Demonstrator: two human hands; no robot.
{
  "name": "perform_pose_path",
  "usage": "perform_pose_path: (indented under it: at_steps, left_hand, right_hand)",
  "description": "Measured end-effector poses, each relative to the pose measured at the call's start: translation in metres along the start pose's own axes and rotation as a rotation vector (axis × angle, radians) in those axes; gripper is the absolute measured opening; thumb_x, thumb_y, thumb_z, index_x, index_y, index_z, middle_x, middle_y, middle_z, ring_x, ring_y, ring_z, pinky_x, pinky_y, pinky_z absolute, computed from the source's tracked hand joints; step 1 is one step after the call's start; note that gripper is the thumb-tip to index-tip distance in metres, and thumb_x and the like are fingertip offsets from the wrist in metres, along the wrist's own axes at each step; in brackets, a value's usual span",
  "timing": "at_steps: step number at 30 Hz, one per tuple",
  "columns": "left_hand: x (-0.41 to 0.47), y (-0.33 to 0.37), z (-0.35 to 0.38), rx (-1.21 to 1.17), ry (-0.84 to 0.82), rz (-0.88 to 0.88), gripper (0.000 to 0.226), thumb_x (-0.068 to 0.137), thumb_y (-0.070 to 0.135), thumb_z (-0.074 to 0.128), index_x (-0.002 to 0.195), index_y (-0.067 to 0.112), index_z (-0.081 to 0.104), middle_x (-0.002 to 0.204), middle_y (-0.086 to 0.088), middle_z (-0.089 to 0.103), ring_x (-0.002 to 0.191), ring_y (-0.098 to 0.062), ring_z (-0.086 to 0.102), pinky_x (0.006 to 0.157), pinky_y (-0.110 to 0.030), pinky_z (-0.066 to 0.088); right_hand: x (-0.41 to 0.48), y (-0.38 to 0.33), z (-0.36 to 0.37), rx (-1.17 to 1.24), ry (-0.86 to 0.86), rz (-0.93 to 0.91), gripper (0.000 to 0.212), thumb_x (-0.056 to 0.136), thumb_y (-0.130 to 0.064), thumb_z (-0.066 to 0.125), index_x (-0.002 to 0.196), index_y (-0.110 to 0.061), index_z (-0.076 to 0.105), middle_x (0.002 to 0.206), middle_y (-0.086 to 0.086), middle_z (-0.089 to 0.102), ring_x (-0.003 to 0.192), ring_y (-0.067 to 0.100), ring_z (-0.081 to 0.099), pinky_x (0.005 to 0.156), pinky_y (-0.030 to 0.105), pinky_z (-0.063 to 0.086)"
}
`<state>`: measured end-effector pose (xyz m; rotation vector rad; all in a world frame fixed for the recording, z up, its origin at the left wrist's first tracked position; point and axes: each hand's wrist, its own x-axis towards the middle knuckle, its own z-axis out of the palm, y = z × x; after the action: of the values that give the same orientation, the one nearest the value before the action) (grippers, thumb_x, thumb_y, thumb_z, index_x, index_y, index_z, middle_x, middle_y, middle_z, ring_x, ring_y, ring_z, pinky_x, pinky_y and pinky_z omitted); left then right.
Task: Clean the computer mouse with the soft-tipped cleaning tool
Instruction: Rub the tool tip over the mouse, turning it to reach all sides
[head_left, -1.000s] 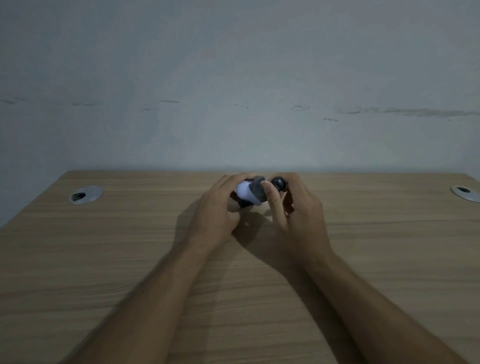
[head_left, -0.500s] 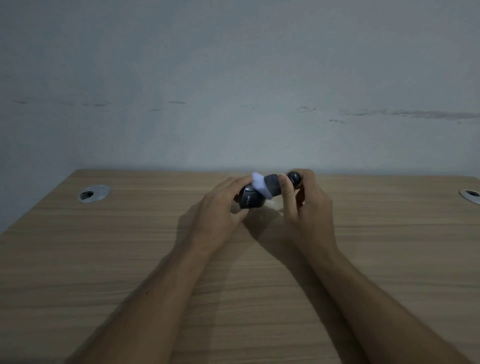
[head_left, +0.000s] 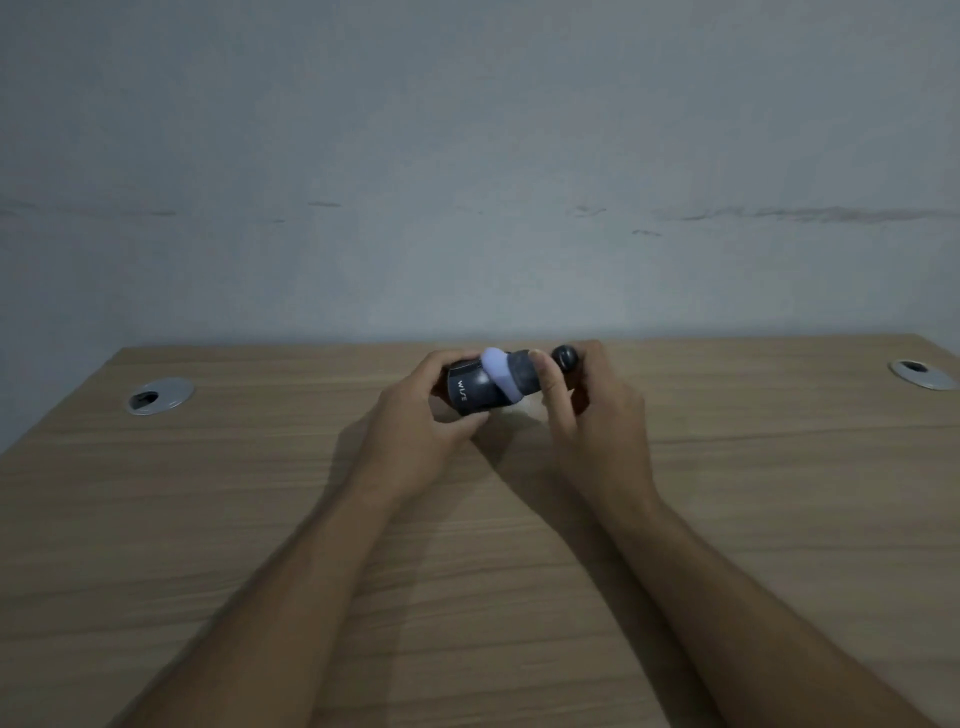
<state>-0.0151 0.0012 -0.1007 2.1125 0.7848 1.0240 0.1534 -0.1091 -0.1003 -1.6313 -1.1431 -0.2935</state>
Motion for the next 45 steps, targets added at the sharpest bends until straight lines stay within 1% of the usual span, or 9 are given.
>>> perform_pose_path:
  at_steps: [6, 11, 15, 19, 22, 30, 36, 42, 45]
  left_hand:
    - [0.002, -0.003, 0.004, -0.077, -0.007, -0.016, 0.063, 0.082, 0.020, 0.095, 0.137, 0.034, 0.068, 0.123, 0.019, 0.078, 0.111, 0.003, 0.071, 0.089, -0.005, 0.050]
    - [0.005, -0.008, 0.005, -0.065, 0.003, -0.056, 0.062, 0.082, 0.016, 0.093, 0.138, 0.030, 0.069, 0.121, 0.016, 0.078, 0.107, 0.002, 0.072, 0.089, -0.012, 0.054]
    - [0.005, -0.007, 0.003, -0.175, 0.012, -0.100, 0.062, 0.083, 0.018, 0.095, 0.138, 0.027, 0.068, 0.122, 0.014, 0.079, 0.109, 0.000, 0.073, 0.083, 0.000, 0.047]
    - [0.005, -0.010, 0.006, -0.155, 0.009, -0.111, 0.062, 0.082, 0.018, 0.095, 0.137, 0.026, 0.069, 0.121, 0.014, 0.080, 0.108, -0.007, 0.075, 0.086, -0.005, 0.050]
    - [0.005, -0.010, 0.004, -0.113, -0.009, -0.112, 0.061, 0.082, 0.019, 0.095, 0.137, 0.030, 0.068, 0.121, 0.015, 0.079, 0.107, -0.004, 0.075, 0.091, -0.015, 0.056]
    - [0.001, -0.006, 0.002, -0.147, -0.030, -0.104, 0.061, 0.084, 0.021, 0.095, 0.138, 0.029, 0.068, 0.123, 0.016, 0.078, 0.110, 0.005, 0.071, 0.086, 0.000, 0.046]
    - [0.005, -0.011, 0.001, -0.089, 0.020, -0.099, 0.060, 0.081, 0.014, 0.092, 0.135, 0.030, 0.070, 0.121, 0.015, 0.079, 0.109, -0.001, 0.074, 0.097, -0.028, 0.061]
    - [0.001, -0.008, 0.001, -0.124, 0.012, -0.073, 0.062, 0.083, 0.025, 0.096, 0.138, 0.030, 0.068, 0.123, 0.016, 0.078, 0.111, -0.002, 0.072, 0.090, -0.006, 0.051]
    - [0.003, -0.007, 0.002, -0.051, 0.012, -0.078, 0.060, 0.082, 0.023, 0.095, 0.137, 0.028, 0.069, 0.121, 0.014, 0.078, 0.105, 0.003, 0.072, 0.085, -0.002, 0.049]
  right_hand:
    - [0.008, 0.020, -0.013, 0.045, 0.060, 0.201, 0.024, 0.107, -0.042, 0.064, 0.099, -0.020, 0.064, 0.075, -0.007, 0.072, 0.071, 0.010, 0.067, 0.064, 0.034, 0.044]
    - [-0.003, 0.008, -0.007, 0.075, -0.060, 0.025, 0.015, 0.105, -0.034, 0.069, 0.103, -0.020, 0.066, 0.074, -0.008, 0.074, 0.067, 0.004, 0.070, 0.060, 0.013, 0.047]
    - [0.002, 0.019, -0.004, 0.057, -0.026, 0.121, 0.014, 0.105, -0.036, 0.070, 0.101, -0.022, 0.069, 0.077, -0.004, 0.077, 0.072, 0.008, 0.070, 0.062, 0.014, 0.045]
    - [0.006, 0.019, -0.010, 0.073, 0.023, 0.146, 0.022, 0.108, -0.041, 0.064, 0.099, -0.020, 0.065, 0.076, -0.002, 0.075, 0.069, 0.009, 0.068, 0.062, 0.026, 0.046]
    - [0.001, 0.011, -0.008, 0.074, -0.048, 0.034, 0.017, 0.107, -0.036, 0.066, 0.101, -0.020, 0.066, 0.075, -0.008, 0.074, 0.067, 0.002, 0.069, 0.060, 0.011, 0.043]
    - [0.011, 0.023, -0.006, 0.039, 0.020, 0.173, 0.021, 0.108, -0.041, 0.064, 0.104, -0.020, 0.067, 0.075, -0.012, 0.069, 0.071, -0.005, 0.064, 0.061, 0.020, 0.039]
    - [0.001, 0.001, 0.004, 0.039, -0.090, -0.031, 0.013, 0.106, -0.032, 0.068, 0.103, -0.020, 0.068, 0.069, -0.018, 0.061, 0.063, -0.005, 0.060, 0.060, 0.007, 0.038]
    - [0.010, 0.021, 0.001, 0.057, -0.027, 0.176, 0.019, 0.106, -0.036, 0.067, 0.104, -0.017, 0.071, 0.072, -0.016, 0.065, 0.067, -0.008, 0.063, 0.060, 0.006, 0.039]
    - [0.005, 0.009, -0.001, 0.060, -0.016, 0.105, 0.015, 0.107, -0.034, 0.067, 0.102, -0.020, 0.068, 0.066, -0.016, 0.059, 0.064, -0.006, 0.061, 0.060, 0.008, 0.038]
